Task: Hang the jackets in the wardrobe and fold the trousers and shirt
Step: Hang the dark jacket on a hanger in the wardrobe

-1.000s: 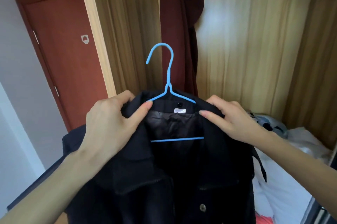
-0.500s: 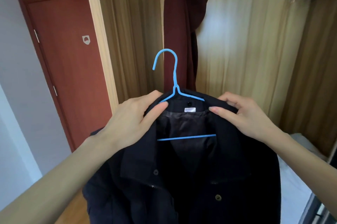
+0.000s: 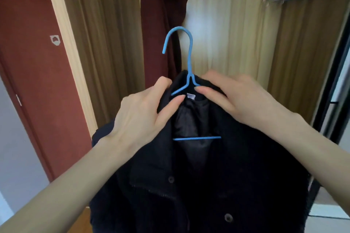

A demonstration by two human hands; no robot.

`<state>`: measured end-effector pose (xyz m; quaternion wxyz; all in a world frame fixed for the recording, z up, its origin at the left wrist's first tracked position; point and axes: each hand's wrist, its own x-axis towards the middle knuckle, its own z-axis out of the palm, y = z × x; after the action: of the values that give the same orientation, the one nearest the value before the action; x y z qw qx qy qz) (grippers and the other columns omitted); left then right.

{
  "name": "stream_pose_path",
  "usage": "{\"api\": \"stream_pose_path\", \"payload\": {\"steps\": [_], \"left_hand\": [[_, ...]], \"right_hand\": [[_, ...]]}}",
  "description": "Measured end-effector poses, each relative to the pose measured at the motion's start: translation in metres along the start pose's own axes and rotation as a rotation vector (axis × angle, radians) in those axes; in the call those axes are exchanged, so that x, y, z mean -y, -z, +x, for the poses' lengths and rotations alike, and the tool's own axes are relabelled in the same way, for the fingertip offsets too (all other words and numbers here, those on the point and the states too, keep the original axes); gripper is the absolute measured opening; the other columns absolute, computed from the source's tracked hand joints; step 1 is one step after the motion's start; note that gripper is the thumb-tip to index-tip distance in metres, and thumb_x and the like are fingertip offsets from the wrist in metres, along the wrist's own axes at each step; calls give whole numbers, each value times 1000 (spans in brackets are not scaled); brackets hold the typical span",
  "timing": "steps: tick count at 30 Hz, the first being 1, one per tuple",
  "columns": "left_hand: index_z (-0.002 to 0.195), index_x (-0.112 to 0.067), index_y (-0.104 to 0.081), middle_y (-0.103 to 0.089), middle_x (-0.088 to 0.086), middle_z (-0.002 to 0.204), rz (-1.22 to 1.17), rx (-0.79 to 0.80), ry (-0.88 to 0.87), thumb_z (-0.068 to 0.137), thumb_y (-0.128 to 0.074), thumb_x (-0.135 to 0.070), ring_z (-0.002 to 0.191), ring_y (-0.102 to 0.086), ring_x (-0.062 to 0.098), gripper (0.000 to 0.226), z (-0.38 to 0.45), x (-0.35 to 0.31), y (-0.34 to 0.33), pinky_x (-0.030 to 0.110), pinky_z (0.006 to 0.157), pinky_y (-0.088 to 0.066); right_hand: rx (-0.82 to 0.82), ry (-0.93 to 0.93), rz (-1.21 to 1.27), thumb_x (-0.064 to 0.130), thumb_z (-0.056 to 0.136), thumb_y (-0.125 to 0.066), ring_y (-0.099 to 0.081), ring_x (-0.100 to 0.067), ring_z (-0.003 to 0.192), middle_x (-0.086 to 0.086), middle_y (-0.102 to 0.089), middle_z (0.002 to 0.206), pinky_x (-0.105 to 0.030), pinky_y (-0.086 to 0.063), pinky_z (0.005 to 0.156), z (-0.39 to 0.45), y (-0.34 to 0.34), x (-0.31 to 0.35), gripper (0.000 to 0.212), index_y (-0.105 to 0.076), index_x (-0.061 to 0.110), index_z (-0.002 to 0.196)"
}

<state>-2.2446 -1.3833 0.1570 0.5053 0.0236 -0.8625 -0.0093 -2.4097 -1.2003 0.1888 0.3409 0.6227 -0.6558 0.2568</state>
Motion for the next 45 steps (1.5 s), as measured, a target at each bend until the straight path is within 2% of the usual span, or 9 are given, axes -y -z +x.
{"api": "stream_pose_path", "payload": {"steps": [4, 9, 14, 17, 20, 27, 35, 41, 45], "left_hand": [[85, -19, -45, -45, -7, 56, 66, -14, -28, 104, -50, -47, 47, -46, 18, 34, -3, 13, -6, 41, 45, -46], [81, -24, -42, -42, -8, 58, 70, -88, -11, 103, -54, -50, 49, -45, 16, 36, -1, -2, -27, 31, 44, -37], [85, -27, -48, -48, -9, 61, -19, 73, -26, 99, -51, -59, 55, -51, 14, 35, 10, -21, -44, 33, 47, -44], [90, -23, -50, -48, -5, 57, -41, 132, -75, 104, -43, -57, 51, -51, 18, 37, 17, -34, -52, 40, 48, -46], [87, -19, -50, -46, -2, 56, -14, 69, -75, 107, -42, -53, 48, -49, 20, 40, 28, -49, -59, 41, 45, -45], [81, -19, -41, -45, -1, 58, 14, -20, -97, 106, -45, -51, 47, -47, 24, 41, 75, -79, -85, 36, 43, -40], [88, -18, -54, -58, -3, 70, 434, -68, -243, 108, -27, -52, 58, -57, 23, 48, 155, -93, -123, 30, 45, -25], [92, -23, -35, -51, -9, 76, 102, -51, -86, 106, -25, -58, 65, -45, 19, 38, 207, -94, -143, 36, 57, -31], [100, -26, -41, -56, -10, 91, -217, -99, 109, 108, -29, -54, 86, -53, 18, 32, 238, -92, -165, 40, 73, -43]], "right_hand": [[-27, -68, 106, 55, 108, -46, -59, -12, 61, 9, -64, 75, -32, -48, 60, -19, 13, -32, 33, -64, 29, 115], [58, -109, 85, 59, 108, -40, -59, -11, 58, 13, -66, 77, -27, -49, 59, -63, 19, -62, 32, -55, 39, 128], [63, -194, 114, 59, 106, -44, -55, -13, 54, 12, -57, 66, -24, -42, 51, -94, 32, -75, 14, -55, 51, 108], [12, -210, 129, 55, 105, -49, -46, -15, 50, 11, -49, 62, -20, -34, 50, -96, 39, -75, 14, -59, 45, 106], [-18, -241, 147, 53, 104, -52, -45, -19, 50, 7, -47, 60, -28, -37, 50, -98, 53, -79, 18, -62, 38, 104], [-35, -282, -11, 59, 102, -45, -62, -16, 58, 4, -67, 69, -38, -50, 61, -95, 100, -104, 35, -65, 31, 106], [-133, -329, -295, 59, 101, -44, -58, -16, 55, 9, -56, 55, -41, -51, 55, -71, 141, -127, 29, -61, 36, 102], [-204, -388, -424, 68, 96, -37, -59, -26, 57, 8, -56, 56, -38, -50, 51, -32, 160, -147, 39, -59, 36, 94], [-225, -428, -503, 66, 96, -36, -63, -32, 68, 3, -59, 65, -38, -48, 55, 6, 164, -154, 42, -60, 31, 93]]}}
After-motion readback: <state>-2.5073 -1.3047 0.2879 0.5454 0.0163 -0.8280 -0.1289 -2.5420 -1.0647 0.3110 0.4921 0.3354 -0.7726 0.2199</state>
